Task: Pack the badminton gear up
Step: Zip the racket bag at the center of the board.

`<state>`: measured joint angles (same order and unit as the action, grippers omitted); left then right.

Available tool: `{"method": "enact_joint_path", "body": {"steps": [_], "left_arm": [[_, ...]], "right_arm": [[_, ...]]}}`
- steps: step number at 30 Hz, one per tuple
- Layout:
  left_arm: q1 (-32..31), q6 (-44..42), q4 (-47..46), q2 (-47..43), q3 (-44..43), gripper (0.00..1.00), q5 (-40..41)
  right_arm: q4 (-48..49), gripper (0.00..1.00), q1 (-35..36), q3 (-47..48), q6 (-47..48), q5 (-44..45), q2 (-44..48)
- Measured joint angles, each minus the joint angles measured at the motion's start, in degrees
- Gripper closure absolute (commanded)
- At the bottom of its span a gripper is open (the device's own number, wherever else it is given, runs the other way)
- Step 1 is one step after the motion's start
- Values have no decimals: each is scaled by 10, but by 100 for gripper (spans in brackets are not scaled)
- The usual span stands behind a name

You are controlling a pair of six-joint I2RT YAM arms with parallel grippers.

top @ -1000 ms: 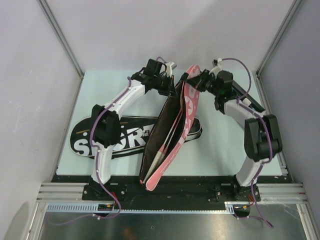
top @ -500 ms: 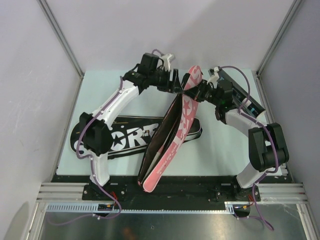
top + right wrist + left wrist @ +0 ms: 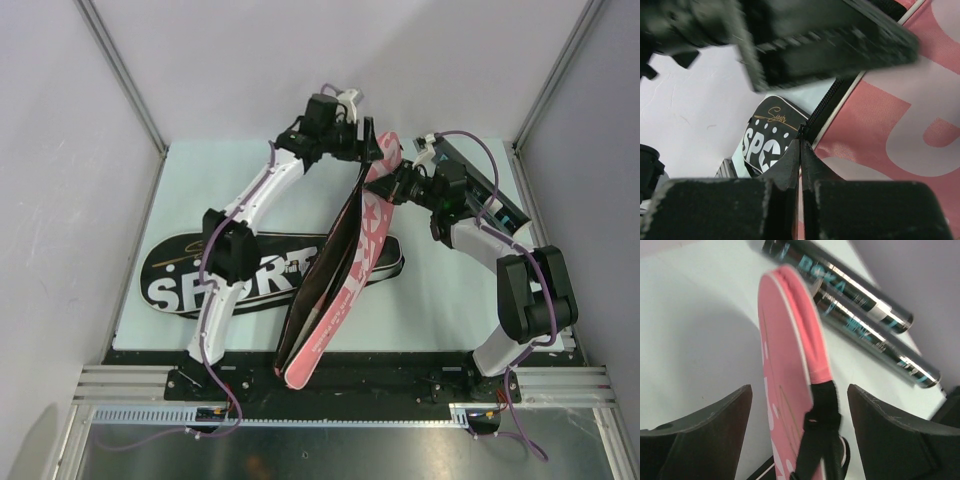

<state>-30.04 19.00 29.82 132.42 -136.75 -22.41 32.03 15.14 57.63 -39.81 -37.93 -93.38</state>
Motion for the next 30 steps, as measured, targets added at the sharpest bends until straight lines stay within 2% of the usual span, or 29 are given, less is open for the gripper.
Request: {"method": "enact_joint_path", "body": {"steps": [1, 2, 4, 5, 6, 11, 18, 25, 30], "left_arm": [[-3, 0, 3, 12, 0, 25, 2], [-7, 0, 6, 22, 0, 39, 3], [-12, 1, 11, 36, 0, 60, 3], [-13, 1, 12, 42, -2, 86, 1], [-14, 1, 14, 49, -9, 100, -2], [-20, 24, 31, 53, -40, 100, 31], [13, 50, 60, -5, -23, 100, 223], [140, 132, 25, -99, 41, 100, 291], [217, 146, 26, -96, 54, 100, 315]], "right_arm": [[0, 100, 0, 0, 0, 0, 0], [0, 100, 0, 0, 0, 0, 0], [0, 100, 1, 0, 0, 0, 0], [-1, 100, 1, 0, 2, 2, 0], [-6, 100, 2, 0, 6, 6, 0], [-53, 100, 33, 10, 36, 52, 4], [-182, 100, 137, 54, 74, 142, 49], [-269, 100, 277, 46, 112, 219, 102], [-302, 100, 320, -37, 132, 248, 146]]}}
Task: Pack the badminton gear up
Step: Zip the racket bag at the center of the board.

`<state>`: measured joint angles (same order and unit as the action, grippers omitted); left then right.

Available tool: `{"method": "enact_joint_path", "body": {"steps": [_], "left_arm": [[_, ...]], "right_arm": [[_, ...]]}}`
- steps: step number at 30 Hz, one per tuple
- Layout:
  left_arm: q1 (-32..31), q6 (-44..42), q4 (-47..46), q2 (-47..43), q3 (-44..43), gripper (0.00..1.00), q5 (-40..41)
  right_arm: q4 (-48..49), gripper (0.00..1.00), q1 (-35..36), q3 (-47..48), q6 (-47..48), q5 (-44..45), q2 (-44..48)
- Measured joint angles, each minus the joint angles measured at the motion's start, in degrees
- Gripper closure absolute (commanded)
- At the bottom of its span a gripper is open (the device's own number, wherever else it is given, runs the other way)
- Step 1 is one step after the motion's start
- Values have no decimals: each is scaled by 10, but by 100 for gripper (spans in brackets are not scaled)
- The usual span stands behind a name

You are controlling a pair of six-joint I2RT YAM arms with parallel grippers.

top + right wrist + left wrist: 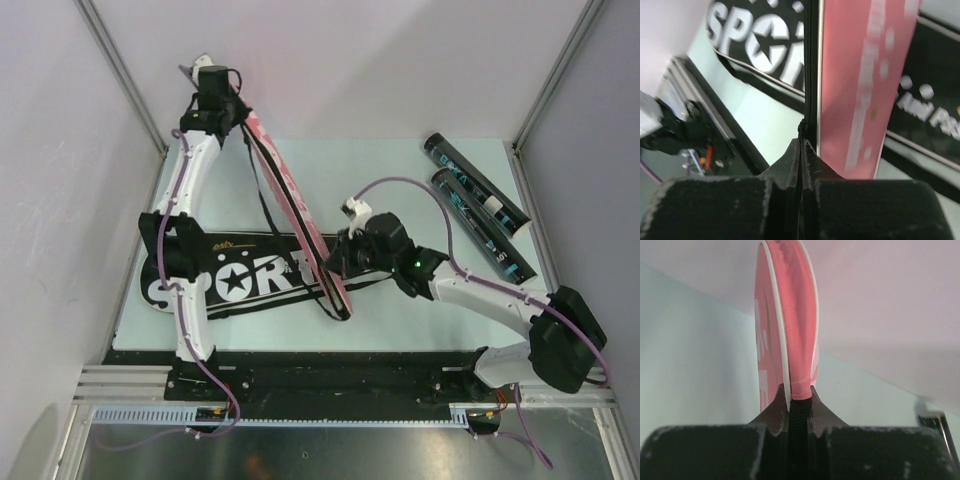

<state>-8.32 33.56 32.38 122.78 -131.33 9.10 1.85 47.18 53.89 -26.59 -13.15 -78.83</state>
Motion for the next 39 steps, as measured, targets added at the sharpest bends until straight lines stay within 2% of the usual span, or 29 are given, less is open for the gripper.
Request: {"method": "enact_joint_path", "body": {"steps": [10, 18, 22, 25, 29, 32, 35, 36, 39], "left_arm": [[94, 32, -7, 82, 1, 100, 35], [89, 40, -11, 82, 9, 100, 54], [96, 64, -24, 65, 38, 100, 37], [109, 105, -26, 50, 50, 100, 7], [126, 165, -31, 40, 43, 100, -52], [129, 195, -28, 33, 40, 100, -100], [128, 213, -45, 22, 61, 100, -135], [128, 215, -63, 13, 81, 100, -144], [130, 216, -158, -52, 216, 100, -169]], "right_arm": [[-48, 100, -19, -158, 4, 23, 111], [21, 100, -34, -245, -69, 76, 137], [17, 100, -34, -243, -91, 119, 132], [-45, 100, -27, -205, -88, 202, 146], [-74, 100, -28, -192, -101, 275, 187], [-54, 100, -70, -225, -109, 272, 245], [-16, 100, -143, -236, -91, 259, 249], [1, 100, -165, -237, -82, 253, 238], [50, 100, -240, -233, -50, 228, 176]]}}
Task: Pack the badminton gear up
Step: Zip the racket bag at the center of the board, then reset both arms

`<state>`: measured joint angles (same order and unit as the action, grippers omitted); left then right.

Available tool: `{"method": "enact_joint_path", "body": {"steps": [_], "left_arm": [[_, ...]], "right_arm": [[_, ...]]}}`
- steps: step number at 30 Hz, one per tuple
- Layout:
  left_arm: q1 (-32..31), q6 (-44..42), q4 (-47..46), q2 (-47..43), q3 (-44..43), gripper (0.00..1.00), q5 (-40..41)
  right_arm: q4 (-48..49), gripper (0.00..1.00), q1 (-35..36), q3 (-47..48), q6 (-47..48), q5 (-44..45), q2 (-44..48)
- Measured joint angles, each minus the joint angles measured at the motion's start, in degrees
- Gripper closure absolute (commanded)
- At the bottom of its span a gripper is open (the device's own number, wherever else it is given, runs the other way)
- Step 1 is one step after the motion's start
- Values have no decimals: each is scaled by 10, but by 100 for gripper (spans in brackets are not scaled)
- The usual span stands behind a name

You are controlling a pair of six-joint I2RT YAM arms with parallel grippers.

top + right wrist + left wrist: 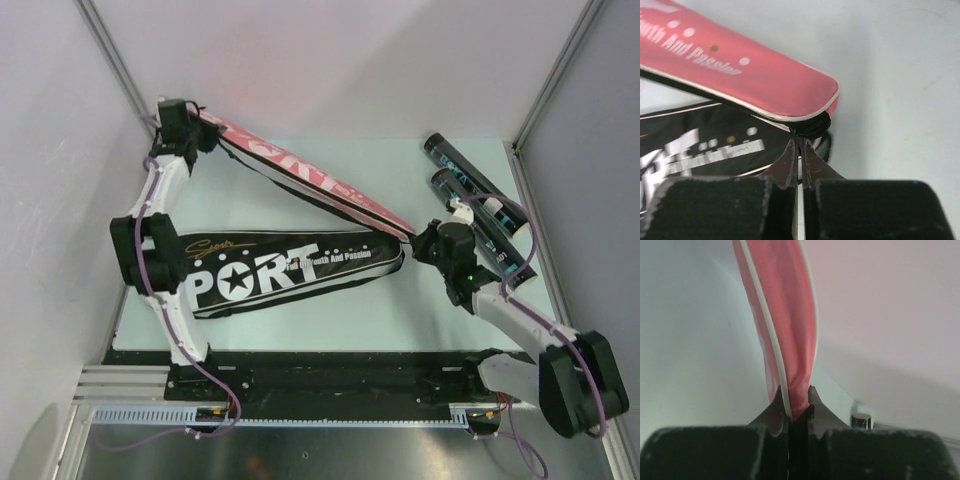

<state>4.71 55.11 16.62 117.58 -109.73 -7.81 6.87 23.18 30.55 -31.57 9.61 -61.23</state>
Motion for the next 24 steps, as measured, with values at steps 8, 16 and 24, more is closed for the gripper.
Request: {"method": "enact_joint_path", "body": {"steps": [8, 16, 24], "left_arm": [[18, -56, -124, -242, 383, 0, -36], [22, -104, -84, -523, 598, 4, -59], [20, -177, 18, -811, 673, 10, -94]], "right_arm": [[-6, 40, -89, 9, 30, -75, -99], [-183, 15, -88, 26, 7, -142, -9], [-307, 0, -89, 87, 17, -106, 236]]}}
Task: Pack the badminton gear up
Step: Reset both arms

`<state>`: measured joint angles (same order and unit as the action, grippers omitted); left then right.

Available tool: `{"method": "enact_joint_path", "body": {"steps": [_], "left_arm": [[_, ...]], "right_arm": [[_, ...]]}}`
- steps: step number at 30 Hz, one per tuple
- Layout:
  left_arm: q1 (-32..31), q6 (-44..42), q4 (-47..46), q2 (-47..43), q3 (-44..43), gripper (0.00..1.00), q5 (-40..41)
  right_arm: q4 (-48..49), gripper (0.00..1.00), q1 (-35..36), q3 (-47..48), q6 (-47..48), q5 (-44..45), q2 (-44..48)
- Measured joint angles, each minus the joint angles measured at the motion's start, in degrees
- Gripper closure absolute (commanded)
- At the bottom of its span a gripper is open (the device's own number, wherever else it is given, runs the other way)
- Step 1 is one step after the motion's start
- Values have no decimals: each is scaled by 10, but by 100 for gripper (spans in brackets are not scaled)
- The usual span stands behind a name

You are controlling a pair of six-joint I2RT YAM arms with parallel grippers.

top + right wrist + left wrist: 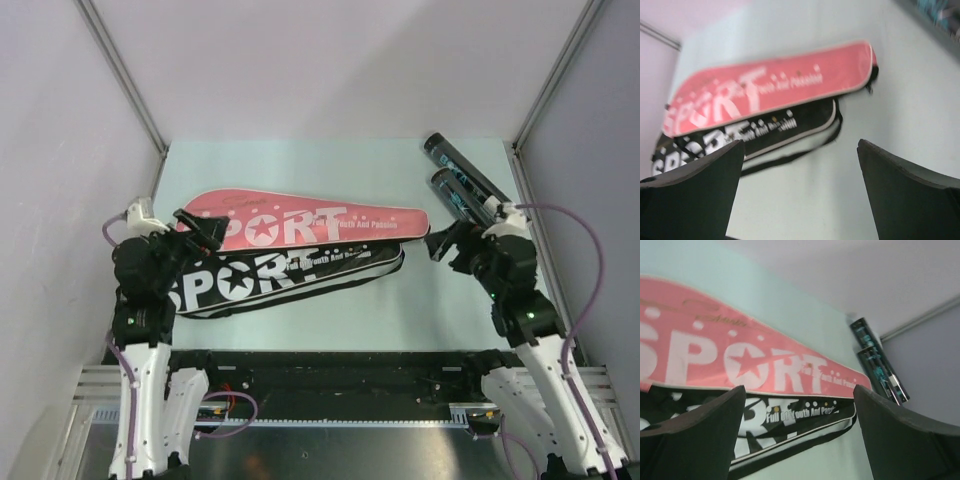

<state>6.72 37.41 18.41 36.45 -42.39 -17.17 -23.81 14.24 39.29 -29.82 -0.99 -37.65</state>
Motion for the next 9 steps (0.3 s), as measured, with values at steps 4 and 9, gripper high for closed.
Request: {"method": "enact_joint_path", "body": {"steps": [4, 9], "left_arm": [[-40, -57, 11, -25, -42, 11, -40], [-362, -154, -16, 23, -136, 4, 34]], "right_arm": [[-3, 0, 0, 64, 27, 15, 35], [1, 0, 5, 102, 78, 46, 74]]}}
